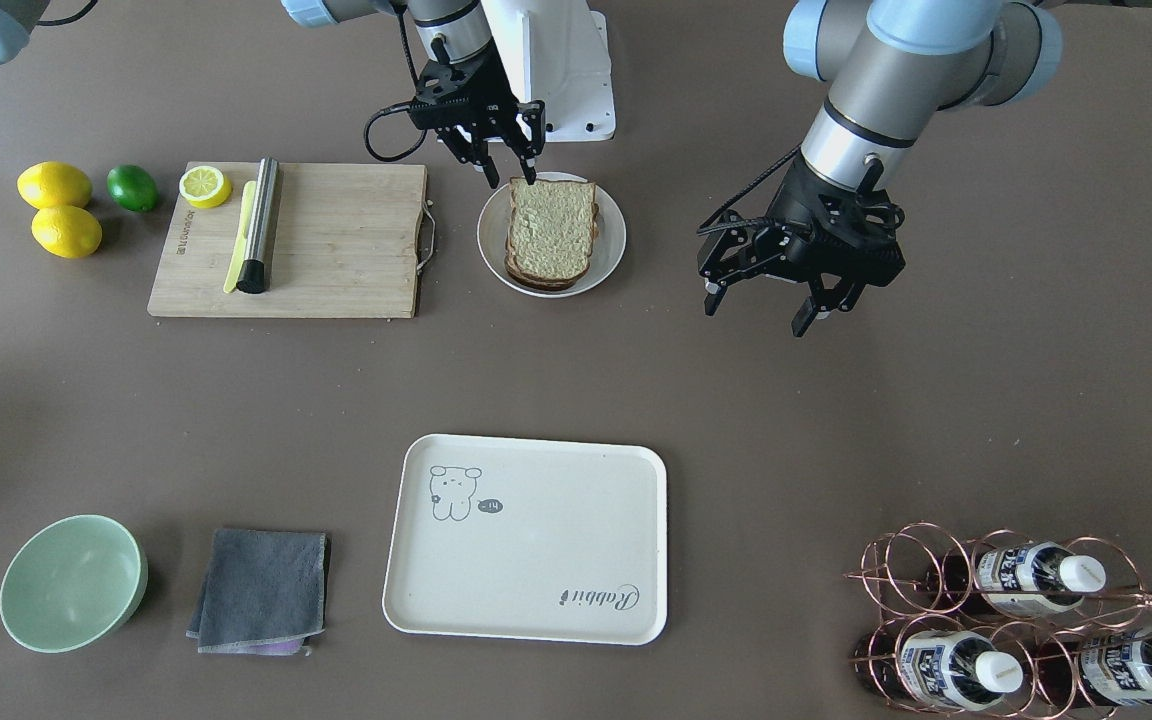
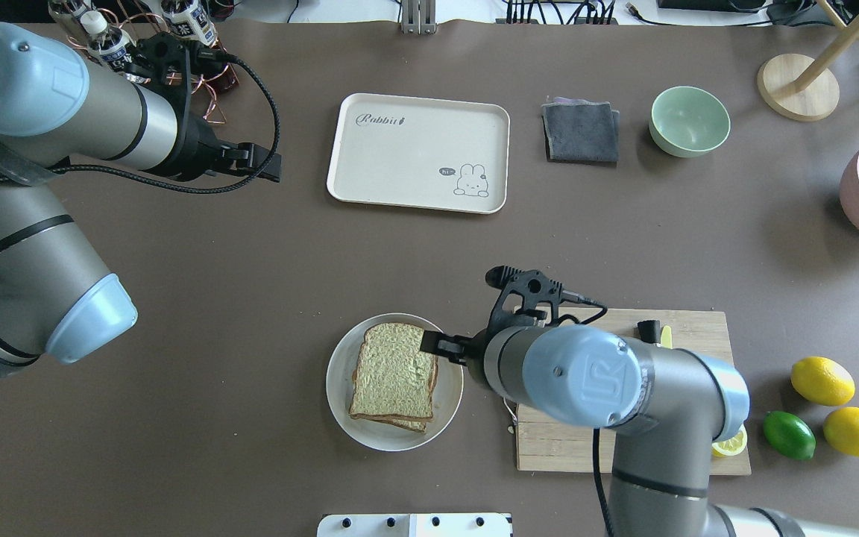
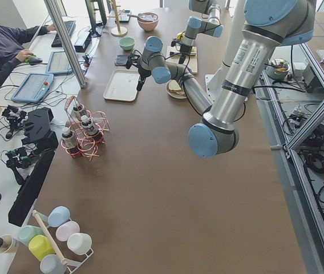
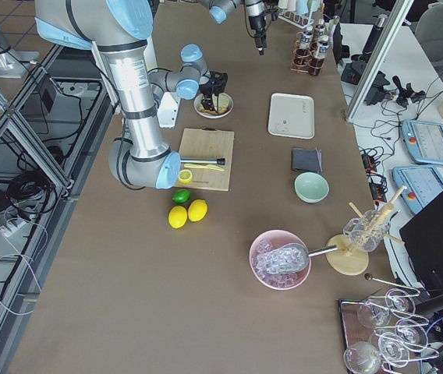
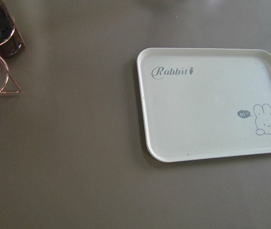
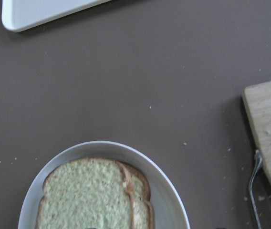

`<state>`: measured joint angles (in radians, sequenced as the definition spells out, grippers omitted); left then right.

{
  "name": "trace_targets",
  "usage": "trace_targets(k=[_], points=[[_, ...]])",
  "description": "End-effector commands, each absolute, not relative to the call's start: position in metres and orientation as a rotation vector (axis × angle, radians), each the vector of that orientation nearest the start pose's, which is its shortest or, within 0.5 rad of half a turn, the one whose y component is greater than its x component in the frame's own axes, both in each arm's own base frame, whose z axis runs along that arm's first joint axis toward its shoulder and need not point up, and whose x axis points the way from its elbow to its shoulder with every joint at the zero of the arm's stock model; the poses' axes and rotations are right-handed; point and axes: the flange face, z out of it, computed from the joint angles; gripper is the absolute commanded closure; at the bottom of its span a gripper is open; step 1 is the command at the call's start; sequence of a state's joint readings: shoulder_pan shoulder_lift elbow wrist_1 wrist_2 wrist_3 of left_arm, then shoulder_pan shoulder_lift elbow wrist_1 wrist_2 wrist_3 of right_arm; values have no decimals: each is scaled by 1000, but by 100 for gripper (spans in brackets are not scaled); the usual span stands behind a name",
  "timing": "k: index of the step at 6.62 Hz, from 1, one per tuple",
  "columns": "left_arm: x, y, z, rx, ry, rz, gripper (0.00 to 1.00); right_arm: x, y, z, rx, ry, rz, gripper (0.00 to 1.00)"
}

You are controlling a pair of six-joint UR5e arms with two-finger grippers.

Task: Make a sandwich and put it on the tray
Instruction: 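Open the right gripper and withdraw the right arm to rest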

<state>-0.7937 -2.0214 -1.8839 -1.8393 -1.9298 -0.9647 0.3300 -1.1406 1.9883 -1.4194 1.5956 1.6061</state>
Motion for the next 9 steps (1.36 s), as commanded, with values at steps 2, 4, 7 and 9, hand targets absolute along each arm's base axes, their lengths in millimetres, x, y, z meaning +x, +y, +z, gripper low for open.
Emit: trace_targets(k=[2,4,7,9], points=[[379,-470,230,311,1039,-58,2,-335,-454,318,127,-800,136,0],[417,-435,232,196,1066,-128,2,-188,-551,411,174,-726,-62,0],[482,-368,260,148,1062,-120,2,-17,-565,503,201,-773,-131,0],[505,-352,313,129,1095,-101,2,47,-515,580,219,-707,-253,0]])
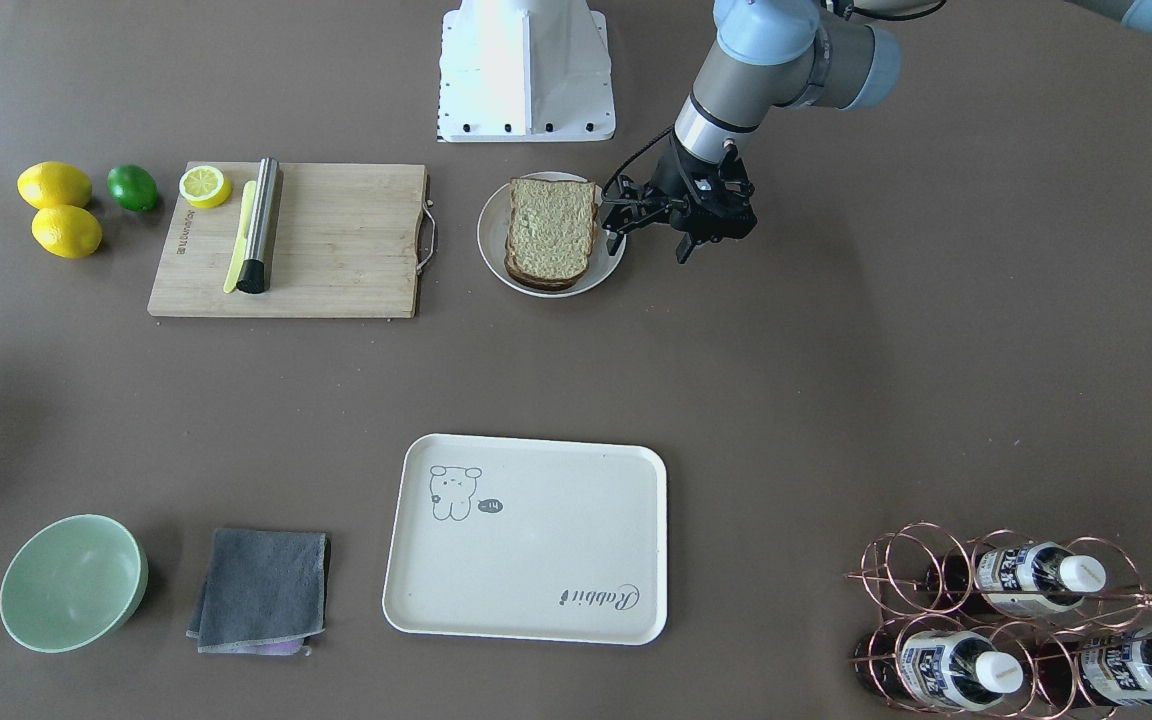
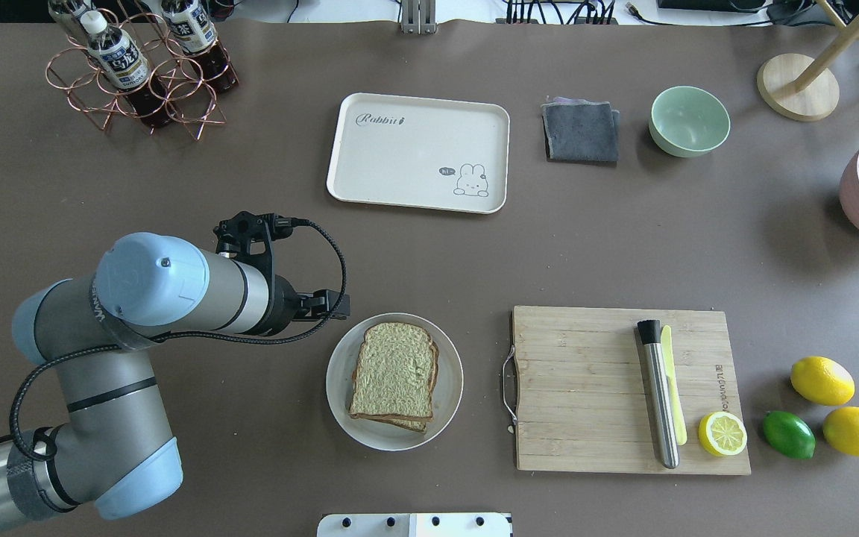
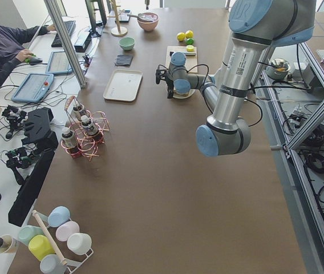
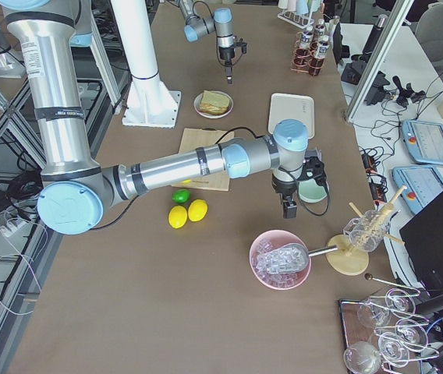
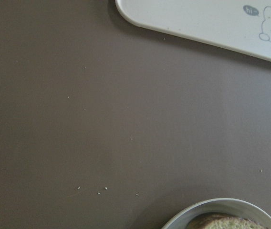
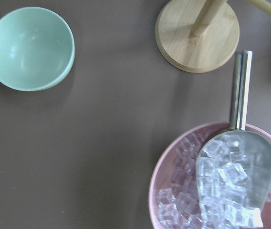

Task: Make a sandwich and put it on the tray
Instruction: 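Open the right gripper and withdraw the right arm to rest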

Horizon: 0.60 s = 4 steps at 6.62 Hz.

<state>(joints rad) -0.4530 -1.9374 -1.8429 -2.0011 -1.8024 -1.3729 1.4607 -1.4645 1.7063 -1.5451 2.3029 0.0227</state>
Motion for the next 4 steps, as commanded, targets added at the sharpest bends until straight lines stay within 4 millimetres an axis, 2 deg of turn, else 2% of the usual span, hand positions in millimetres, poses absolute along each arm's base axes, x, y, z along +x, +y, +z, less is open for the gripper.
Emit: trace_targets(k=[1,2,3,4], points=[[515,-342,318,120,1099,-99,2,73,-510,585,231,-677,-240,0],[535,-318,319,156,1088,-93,4,77,-512,582,217,-682,-228,0],[534,-312,311,151,1105,-86,22,78,-512,582,219,-683,-227,0],[534,-312,313,150,1103,-78,53,78,-513,581,222,-681,-228,0]])
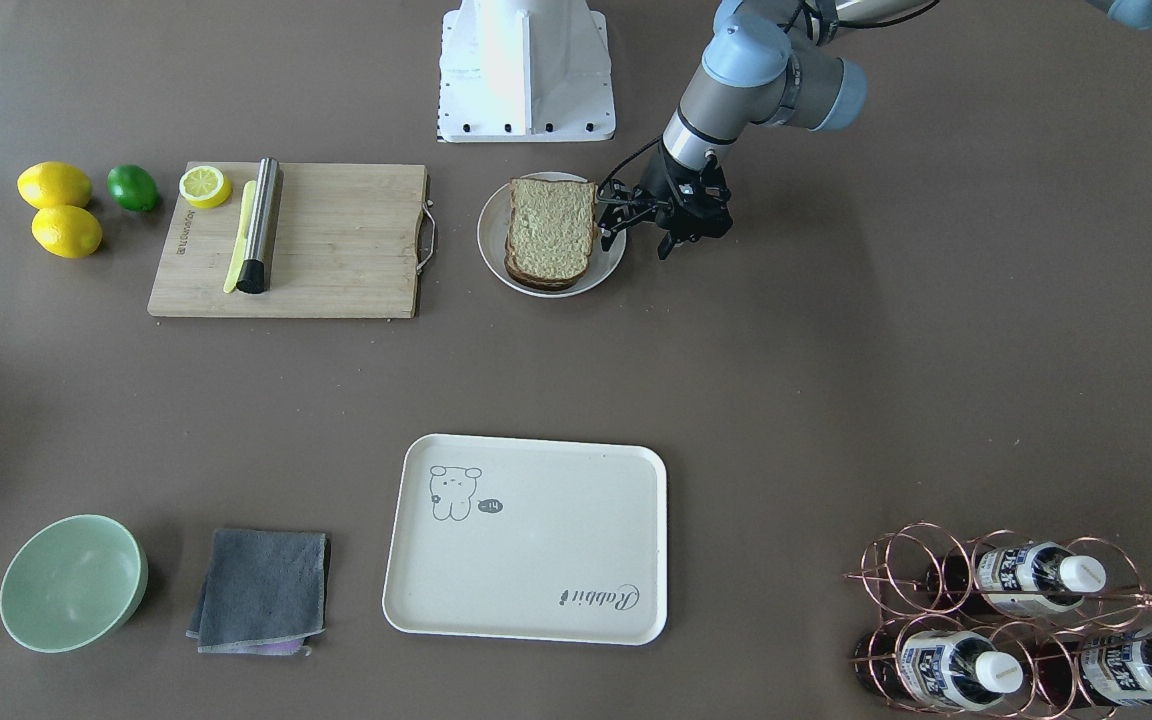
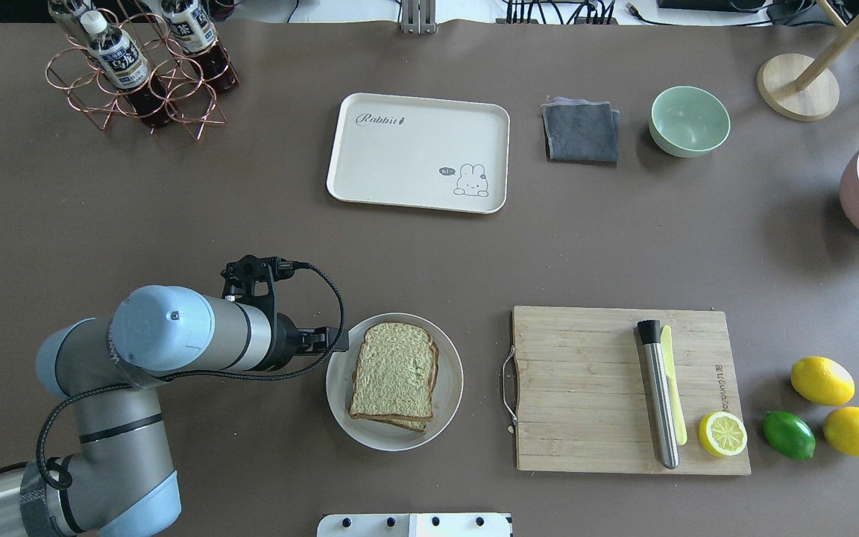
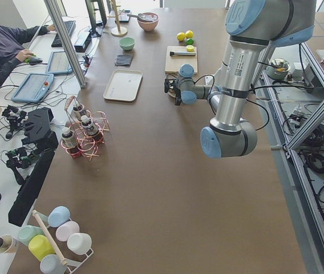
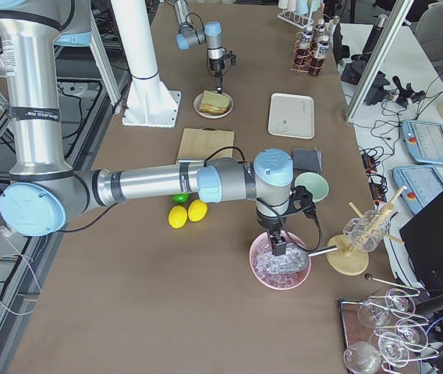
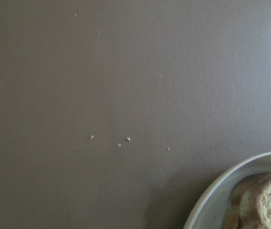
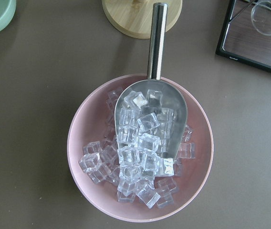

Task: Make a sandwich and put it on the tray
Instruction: 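Grasp the rim of the white plate with the left gripper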

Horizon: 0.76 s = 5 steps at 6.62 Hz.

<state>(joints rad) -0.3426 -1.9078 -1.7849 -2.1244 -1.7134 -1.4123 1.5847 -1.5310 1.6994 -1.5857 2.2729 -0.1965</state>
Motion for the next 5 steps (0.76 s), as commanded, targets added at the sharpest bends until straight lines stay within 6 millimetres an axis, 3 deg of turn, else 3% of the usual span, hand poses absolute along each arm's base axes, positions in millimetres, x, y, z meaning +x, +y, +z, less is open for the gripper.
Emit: trace_targets(k=[1,3,4,5], points=[[534,-312,314,153,1101,-73,67,78,-514,579,225,-681,-230,0],[536,-313,313,154,1100,-71,76,77,-514,580,222,-677,-229,0],[537,-313,310,155,1105,-71,98,77,-516,579,224,-677,-227,0],[538,-313,308,155,1106,-70,100,77,-516,579,222,-676,-222,0]])
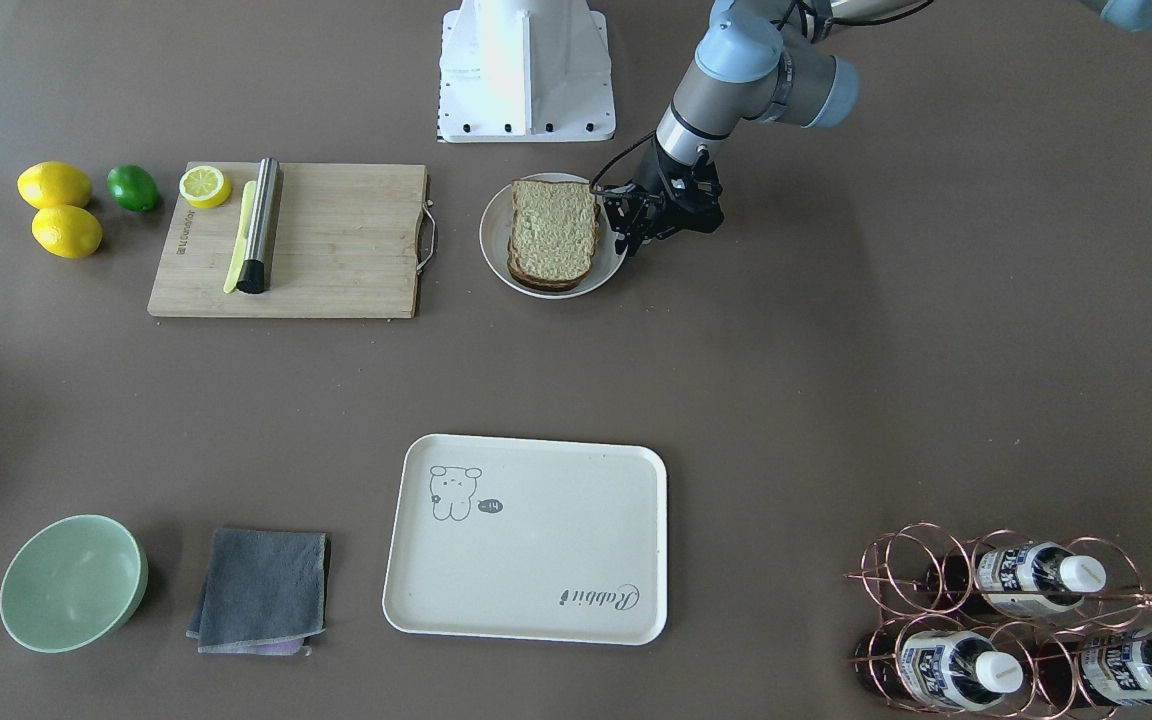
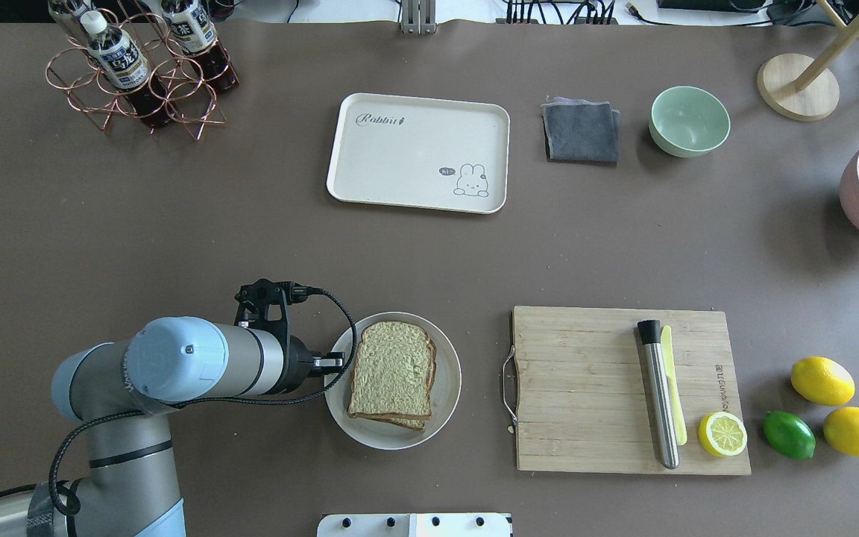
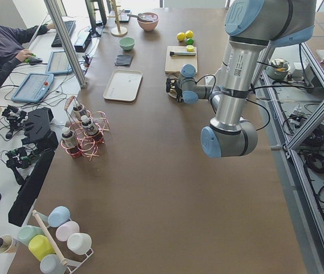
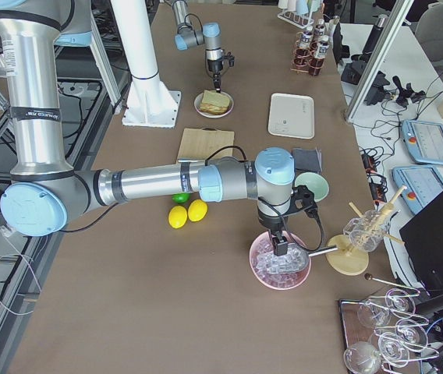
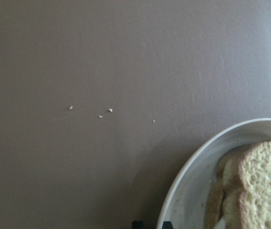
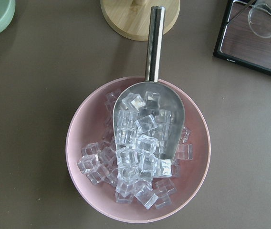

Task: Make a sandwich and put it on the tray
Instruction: 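Grasp the rim of the white plate with the left gripper, then slide the plate with the left gripper onto the white Rabbit tray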

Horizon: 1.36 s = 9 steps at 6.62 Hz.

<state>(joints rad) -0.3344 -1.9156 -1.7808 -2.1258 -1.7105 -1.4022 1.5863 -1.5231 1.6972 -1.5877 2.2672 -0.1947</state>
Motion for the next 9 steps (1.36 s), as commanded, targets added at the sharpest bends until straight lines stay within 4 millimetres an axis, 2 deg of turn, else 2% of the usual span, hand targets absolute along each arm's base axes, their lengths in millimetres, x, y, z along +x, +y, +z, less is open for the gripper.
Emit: trace_targets(k=[1,2,4,5,6,7,8,9], points=[[536,-317,306,158,1109,-75,100,78,-516,580,219,-674,-221,0],[528,-332,296,147,1126,-51,100,77,-517,584,212,-678,-217,0],[493,-401,270,146,1169,-27,100,77,-515,592,198,-682,-211,0],[490,-448,258,116,1180,-38,100,77,-515,592,200,-682,-212,0],[483,-498,253,173,1159,-14,100,77,-516,592,200,-682,-212,0],[481,-553,243,167,1143,-25,100,77,-515,596,192,-684,-209,0],[490,-597,227,174,1122,-30,100,77,-515,599,187,-685,-207,0],[499,-630,224,186,1094,-25,100,77,-515,600,181,-685,-205,0]])
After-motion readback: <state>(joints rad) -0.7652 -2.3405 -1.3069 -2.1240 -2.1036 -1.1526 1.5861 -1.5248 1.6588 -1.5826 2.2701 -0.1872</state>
